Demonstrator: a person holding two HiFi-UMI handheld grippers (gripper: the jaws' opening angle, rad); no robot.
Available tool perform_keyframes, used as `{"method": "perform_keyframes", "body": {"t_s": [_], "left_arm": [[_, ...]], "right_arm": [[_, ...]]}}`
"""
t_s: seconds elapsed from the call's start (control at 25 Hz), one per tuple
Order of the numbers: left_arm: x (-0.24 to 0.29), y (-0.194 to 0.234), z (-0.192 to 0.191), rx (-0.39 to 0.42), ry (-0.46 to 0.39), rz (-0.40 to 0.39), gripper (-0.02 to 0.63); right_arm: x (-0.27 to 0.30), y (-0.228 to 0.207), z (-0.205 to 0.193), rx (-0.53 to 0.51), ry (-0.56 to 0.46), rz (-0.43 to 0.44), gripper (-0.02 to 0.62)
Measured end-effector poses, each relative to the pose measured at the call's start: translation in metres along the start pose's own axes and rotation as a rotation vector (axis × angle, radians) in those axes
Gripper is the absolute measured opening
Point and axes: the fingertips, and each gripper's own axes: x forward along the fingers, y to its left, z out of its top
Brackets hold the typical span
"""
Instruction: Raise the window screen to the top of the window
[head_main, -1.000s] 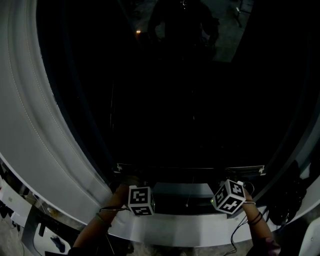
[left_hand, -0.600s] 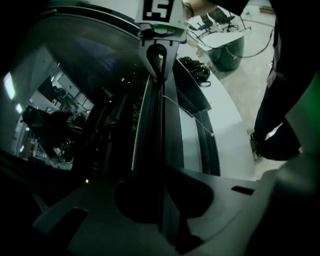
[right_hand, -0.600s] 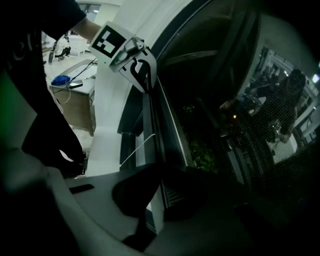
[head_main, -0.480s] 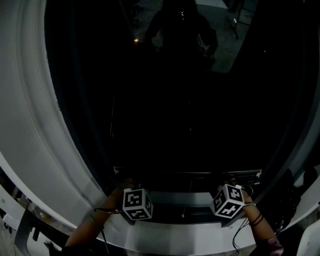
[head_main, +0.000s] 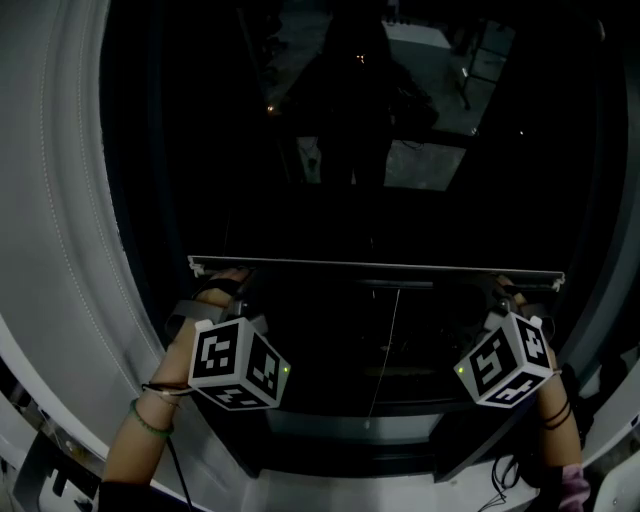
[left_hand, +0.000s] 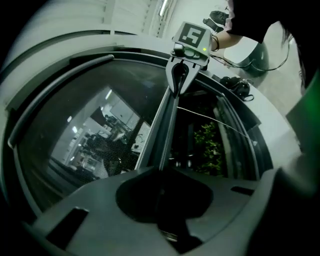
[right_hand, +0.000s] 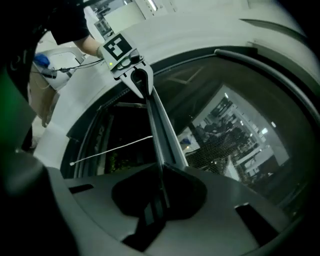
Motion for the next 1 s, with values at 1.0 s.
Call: {"method": "perform_keyframes", "body": {"t_s": [1.0], "left_arm": [[-0.052, 0.360, 0.104, 0.067, -0.006, 0.383, 0.037]], "right_arm": [[-0.070, -0.344, 0.127, -0.127, -0.028, -0.438, 0.037]]}}
